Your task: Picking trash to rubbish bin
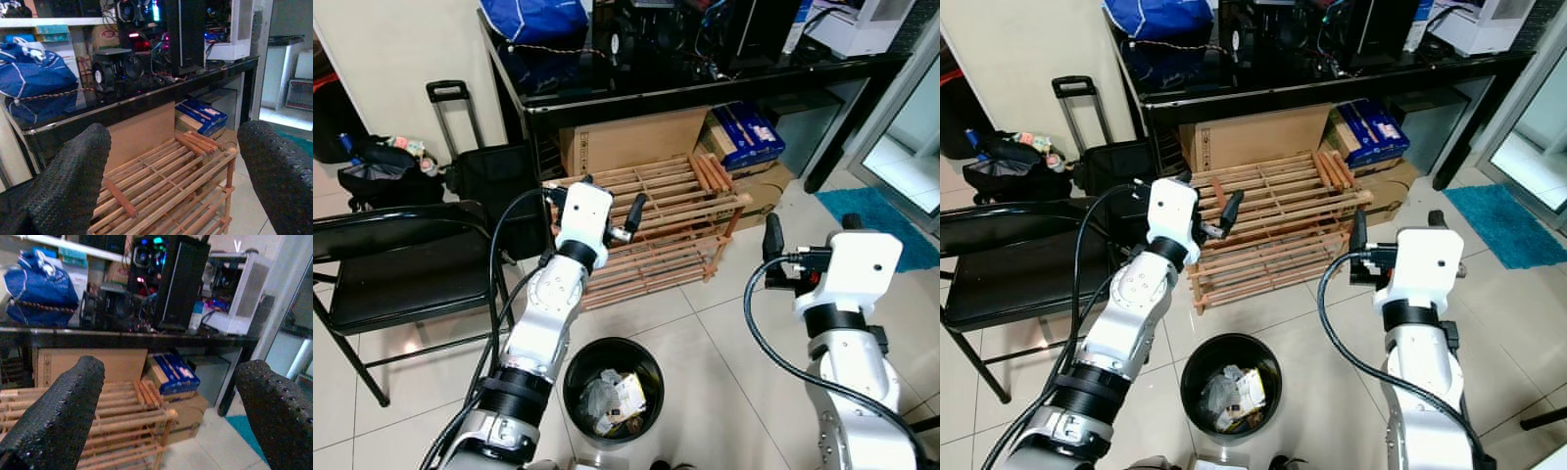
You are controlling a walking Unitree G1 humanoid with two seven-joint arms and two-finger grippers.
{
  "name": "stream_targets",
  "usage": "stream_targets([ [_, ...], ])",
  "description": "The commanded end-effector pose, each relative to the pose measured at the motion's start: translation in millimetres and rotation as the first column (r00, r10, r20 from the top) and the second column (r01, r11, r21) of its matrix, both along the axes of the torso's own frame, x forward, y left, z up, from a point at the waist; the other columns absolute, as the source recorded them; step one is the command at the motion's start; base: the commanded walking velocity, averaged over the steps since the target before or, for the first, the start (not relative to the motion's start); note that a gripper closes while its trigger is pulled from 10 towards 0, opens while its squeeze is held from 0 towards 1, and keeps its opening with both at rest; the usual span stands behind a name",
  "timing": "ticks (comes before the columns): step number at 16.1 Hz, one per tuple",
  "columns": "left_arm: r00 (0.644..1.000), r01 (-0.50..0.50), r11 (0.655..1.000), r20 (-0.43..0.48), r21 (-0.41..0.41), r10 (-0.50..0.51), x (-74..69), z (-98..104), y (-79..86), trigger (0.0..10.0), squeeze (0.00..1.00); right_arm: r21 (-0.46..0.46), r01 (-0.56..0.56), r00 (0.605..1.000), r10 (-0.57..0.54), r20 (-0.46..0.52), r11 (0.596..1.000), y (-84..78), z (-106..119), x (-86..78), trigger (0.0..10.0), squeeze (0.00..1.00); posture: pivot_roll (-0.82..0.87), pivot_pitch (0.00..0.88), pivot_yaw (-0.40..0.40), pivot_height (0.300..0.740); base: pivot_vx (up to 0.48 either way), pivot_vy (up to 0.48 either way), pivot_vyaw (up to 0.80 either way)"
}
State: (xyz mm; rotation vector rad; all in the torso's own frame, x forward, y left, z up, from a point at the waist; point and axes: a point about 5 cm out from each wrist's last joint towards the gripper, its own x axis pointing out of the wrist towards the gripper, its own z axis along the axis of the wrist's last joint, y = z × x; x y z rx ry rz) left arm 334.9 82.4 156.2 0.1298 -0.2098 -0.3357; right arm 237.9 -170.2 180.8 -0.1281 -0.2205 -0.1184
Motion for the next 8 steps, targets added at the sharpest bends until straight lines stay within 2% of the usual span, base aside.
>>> stream_targets([
  [1, 1.0, -0.002, 1.0, -0.007, 0.01, 0.002, 2.1, 0.0, -4.0, 10.0, 0.0, -0.006, 0.031, 0.999, -0.031, 0.015, 1.0, -5.7, 8.0, 0.2, 10.0, 0.0, 0.14, 0.047, -0.056, 0.74, 0.0, 0.0, 0.0],
  [2, 1.0, -0.003, 1.0, -0.007, 0.01, 0.003, 2.8, 0.0, -4.0, 10.0, 0.0, 0.001, 0.051, 0.999, -0.051, 0.013, 0.999, -7.9, 9.6, 0.5, 10.0, 0.0, 0.14, 0.047, -0.056, 0.74, 0.0, 0.0, 0.0],
  [4, 1.0, -0.006, 1.0, -0.009, 0.015, 0.006, 3.4, -0.8, -4.2, 10.0, 0.0, 0.011, 0.06, 0.998, -0.06, 0.006, 0.998, -9.3, 10.8, 0.4, 10.0, 0.0, 0.13, 0.044, -0.053, 0.74, -0.27, 0.0, 0.0],
  [6, 1.0, -0.007, 1.0, -0.015, 0.021, 0.008, 4.0, -2.4, -5.7, 10.0, 0.0, 0.049, 0.049, 0.999, -0.05, 0.014, 0.998, -11.2, 12.8, -0.1, 10.0, 0.0, 0.13, 0.046, -0.051, 0.74, -0.373, 0.0, 0.0],
  [8, 1.0, -0.005, 1.0, -0.017, 0.027, 0.006, 4.3, -2.8, -5.8, 10.0, 0.0, 0.017, 0.065, 0.998, -0.065, 0.019, 0.998, -13.9, 13.9, -1.5, 10.0, 0.0, 0.12, 0.051, -0.048, 0.74, -0.424, 0.0, 0.0],
])
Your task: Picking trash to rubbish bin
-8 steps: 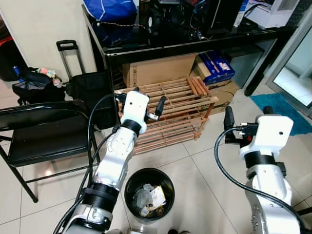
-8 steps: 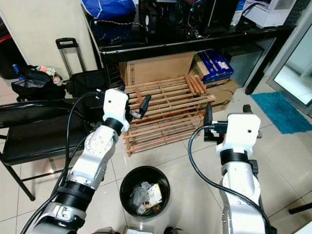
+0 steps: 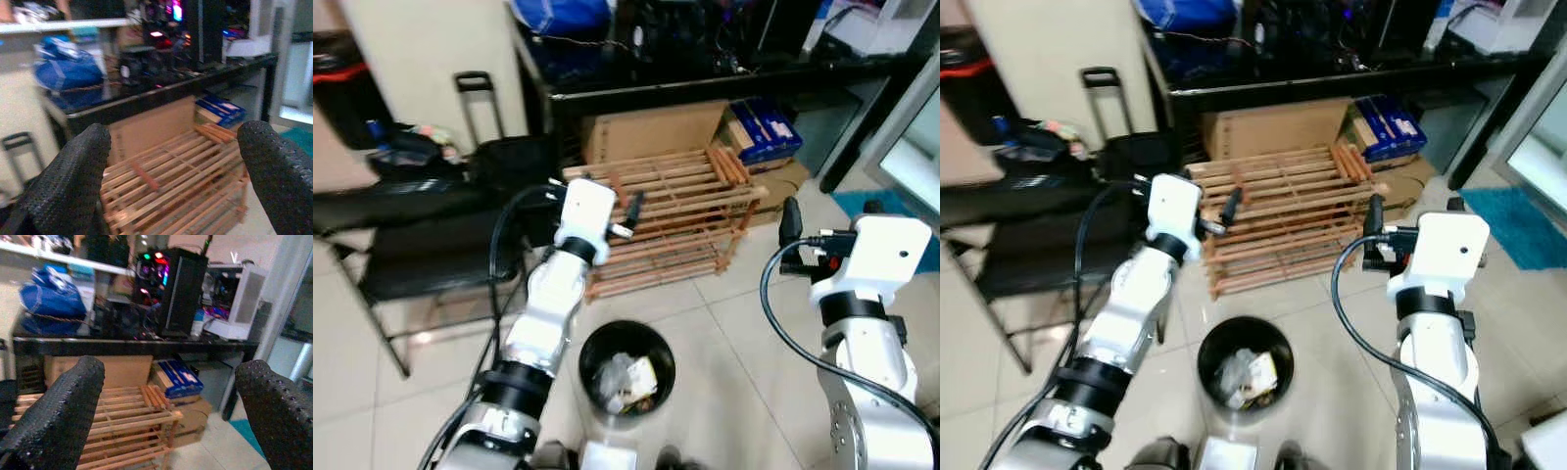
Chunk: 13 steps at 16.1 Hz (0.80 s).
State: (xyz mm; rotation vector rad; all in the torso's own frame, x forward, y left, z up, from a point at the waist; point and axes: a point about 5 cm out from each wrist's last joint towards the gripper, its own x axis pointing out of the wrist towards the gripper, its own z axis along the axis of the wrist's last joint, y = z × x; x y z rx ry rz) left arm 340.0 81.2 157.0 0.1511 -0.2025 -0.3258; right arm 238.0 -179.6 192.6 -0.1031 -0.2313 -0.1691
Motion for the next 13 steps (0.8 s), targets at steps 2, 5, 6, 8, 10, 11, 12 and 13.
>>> stream_targets([
  [2, 1.0, 0.012, 1.0, -0.019, 0.012, -0.012, -0.6, -4.9, -4.9, 10.0, 0.0, -0.014, -0.006, 1.0, 0.006, -0.019, 1.0, -1.2, -0.8, -2.7, 10.0, 0.0, 0.12, 0.053, -0.046, 0.74, -0.42, 0.0, 0.0],
  [5, 1.0, 0.017, 1.0, -0.022, 0.016, -0.017, -0.9, -6.0, -5.7, 10.0, 0.0, -0.009, -0.007, 1.0, 0.007, -0.003, 1.0, -1.9, 1.5, -4.0, 10.0, 0.0, 0.12, 0.052, -0.046, 0.74, -0.411, 0.0, 0.0],
  [6, 1.0, 0.019, 1.0, -0.02, 0.017, -0.019, -0.8, -6.3, -6.3, 10.0, 0.0, -0.015, 0.001, 1.0, -0.001, 0.003, 1.0, -3.1, 2.8, -3.8, 10.0, 0.0, 0.12, 0.05, -0.048, 0.74, -0.356, 0.0, 0.0],
  [8, 1.0, 0.018, 1.0, -0.019, 0.02, -0.018, -0.2, -6.5, -6.5, 10.0, 0.0, -0.014, 0.006, 1.0, -0.006, 0.009, 1.0, -4.0, 4.0, -3.4, 10.0, 0.0, 0.12, 0.047, -0.048, 0.74, -0.332, 0.0, 0.0],
  [10, 1.0, 0.02, 1.0, -0.018, 0.021, -0.019, 0.2, -6.4, -7.1, 10.0, 0.0, -0.007, 0.017, 1.0, -0.017, 0.014, 1.0, -5.5, 4.9, -2.4, 10.0, 0.0, 0.12, 0.043, -0.047, 0.74, -0.334, 0.0, 0.0],
  [11, 1.0, 0.021, 1.0, -0.018, 0.022, -0.02, 0.2, -6.5, -7.4, 10.0, 0.0, -0.004, 0.021, 1.0, -0.021, 0.013, 1.0, -5.6, 4.8, -1.7, 10.0, 0.0, 0.12, 0.042, -0.046, 0.74, -0.334, 0.0, -0.49],
  [12, 1.0, 0.021, 1.0, -0.019, 0.022, -0.021, 0.3, -6.6, -7.7, 10.0, 0.0, -0.003, 0.022, 1.0, -0.022, 0.014, 1.0, -5.7, 4.9, -1.6, 10.0, 0.0, 0.12, 0.042, -0.046, 0.74, -0.319, 0.0, -0.8],
  [13, 1.0, 0.02, 1.0, -0.018, 0.023, -0.02, 0.3, -6.7, -7.8, 10.0, 0.0, -0.003, 0.025, 1.0, -0.025, 0.015, 1.0, -5.8, 5.1, -1.4, 10.0, 0.0, 0.12, 0.042, -0.046, 0.74, -0.315, 0.0, -0.8],
])
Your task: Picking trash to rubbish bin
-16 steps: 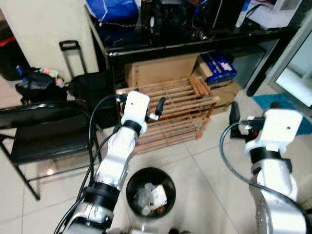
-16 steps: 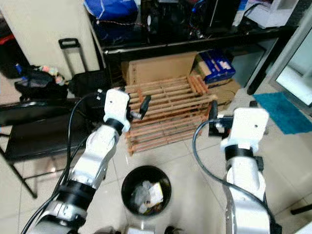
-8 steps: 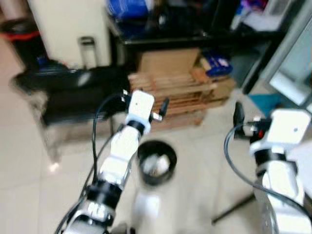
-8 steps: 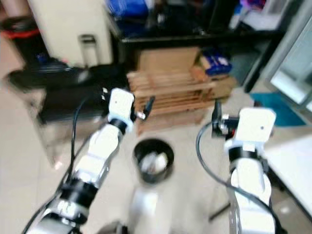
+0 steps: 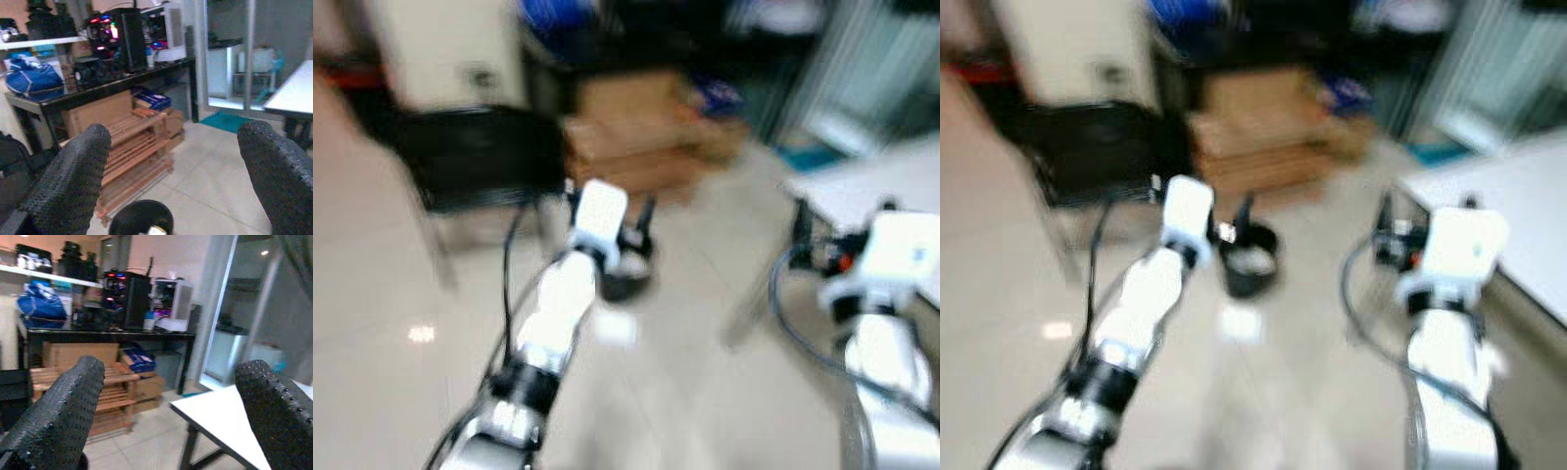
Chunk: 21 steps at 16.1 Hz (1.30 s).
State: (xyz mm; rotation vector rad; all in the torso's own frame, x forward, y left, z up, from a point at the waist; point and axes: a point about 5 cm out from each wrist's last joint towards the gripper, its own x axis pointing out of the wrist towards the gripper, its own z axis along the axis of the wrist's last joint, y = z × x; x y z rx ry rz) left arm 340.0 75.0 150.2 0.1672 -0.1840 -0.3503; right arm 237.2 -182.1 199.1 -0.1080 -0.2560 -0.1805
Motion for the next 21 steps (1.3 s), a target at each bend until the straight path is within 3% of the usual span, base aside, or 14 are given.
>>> stream_targets([
  [1, 1.0, 0.0, 1.0, 0.007, 0.007, 0.0, 0.0, 0.4, -1.6, 10.0, 0.0, 0.002, 0.015, 1.0, -0.015, -0.008, 1.0, -3.1, -0.8, -0.7, 10.0, 0.0, 0.12, 0.044, -0.045, 0.74, 0.0, 0.0, -0.8],
  [14, 0.997, 0.072, 0.996, -0.03, -0.047, -0.073, 1.6, 1.7, -9.9, 10.0, 0.0, 0.002, 0.014, 1.0, -0.014, -0.02, 1.0, -2.7, -1.6, -3.5, 10.0, 0.0, 0.1, 0.055, -0.046, 0.74, 0.0, 0.0, -0.8],
  [17, 0.996, 0.082, 0.995, -0.032, -0.052, -0.084, 2.3, 2.2, -11.3, 10.0, 0.0, -0.01, 0.009, 1.0, -0.009, -0.016, 1.0, -1.5, -0.9, -3.5, 10.0, 0.0, 0.1, 0.057, -0.047, 0.74, 0.0, 0.0, 0.0],
  [21, 0.996, 0.085, 0.995, -0.033, -0.047, -0.087, 3.1, 2.4, -11.9, 10.0, 0.0, -0.015, 0.002, 1.0, -0.003, -0.018, 1.0, -0.2, -1.0, -3.1, 10.0, 0.0, 0.1, 0.056, -0.046, 0.74, 0.0, -0.407, 0.0],
])
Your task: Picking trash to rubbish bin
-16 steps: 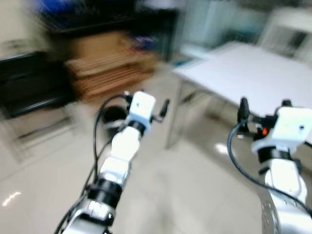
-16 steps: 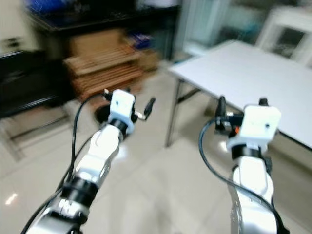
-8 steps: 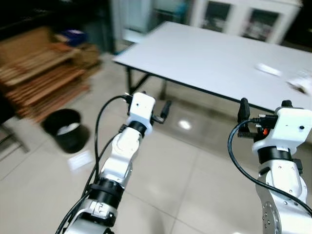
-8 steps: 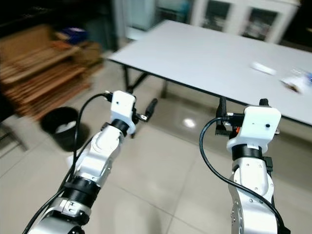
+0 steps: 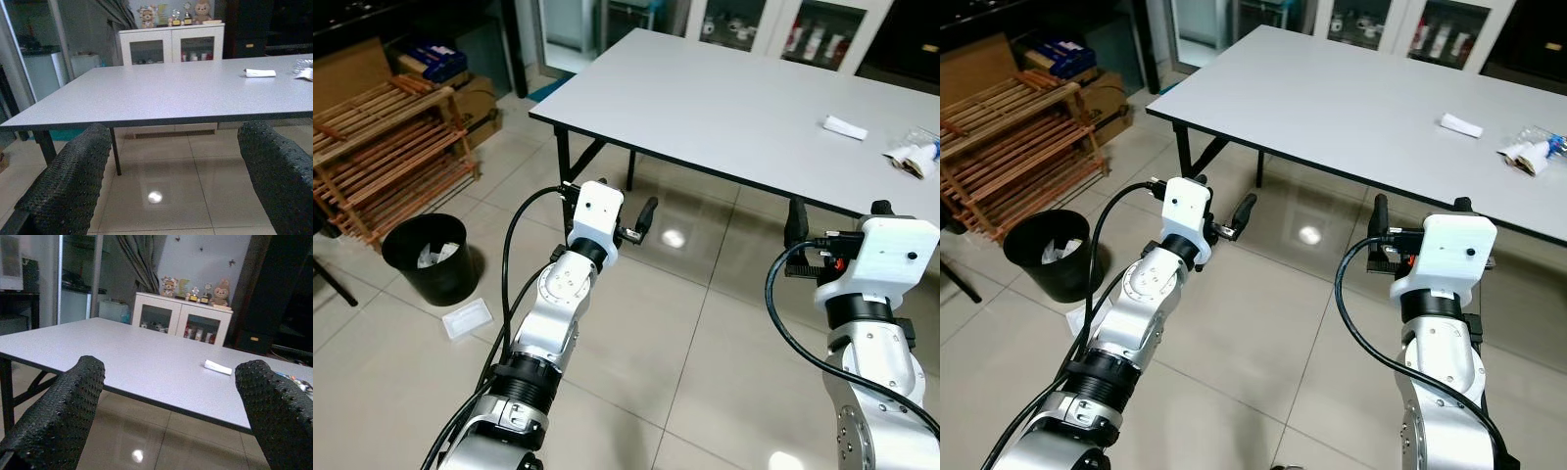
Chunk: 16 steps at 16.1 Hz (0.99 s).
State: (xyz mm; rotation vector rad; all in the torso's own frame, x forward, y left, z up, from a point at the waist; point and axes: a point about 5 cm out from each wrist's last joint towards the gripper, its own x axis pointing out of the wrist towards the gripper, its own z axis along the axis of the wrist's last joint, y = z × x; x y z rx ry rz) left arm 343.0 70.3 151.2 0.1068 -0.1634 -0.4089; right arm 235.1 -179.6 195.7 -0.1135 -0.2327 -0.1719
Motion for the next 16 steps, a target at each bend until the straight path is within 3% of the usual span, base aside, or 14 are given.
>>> stream_targets([
  [1, 1.0, 0.026, 1.0, -0.001, 0.002, -0.026, 0.0, 1.4, -7.3, 10.0, 0.0, -0.012, 0.009, 1.0, -0.008, 0.007, 1.0, -2.7, 2.5, -1.0, 10.0, 0.0, 0.1, 0.056, -0.046, 0.74, 0.0, -0.458, 0.0],
  [10, 0.999, 0.033, 0.999, -0.014, 0.008, -0.033, 2.1, -0.4, -7.4, 10.0, 0.0, -0.002, 0.037, 0.999, -0.037, 0.026, 0.999, -5.5, 4.1, 0.8, 10.0, 0.0, 0.1, 0.05, -0.036, 0.74, 0.0, -0.451, 0.0],
  [13, 0.995, 0.086, 0.996, -0.043, 0.028, -0.085, 1.7, -2.9, -10.1, 10.0, 0.0, -0.01, 0.075, 0.997, -0.074, 0.026, 0.997, -11.6, -0.1, -2.4, 10.0, 0.0, 0.1, 0.043, -0.019, 0.74, 0.0, -0.449, 0.0],
  [16, 0.992, 0.097, 0.992, -0.088, 0.076, -0.09, -0.9, -16.9, 3.8, 10.0, 0.0, -0.028, 0.089, 0.996, -0.089, 0.017, 0.996, -18.3, -7.1, -8.3, 10.0, 0.0, 0.1, 0.032, -0.009, 0.74, 0.0, -0.423, 0.0],
])
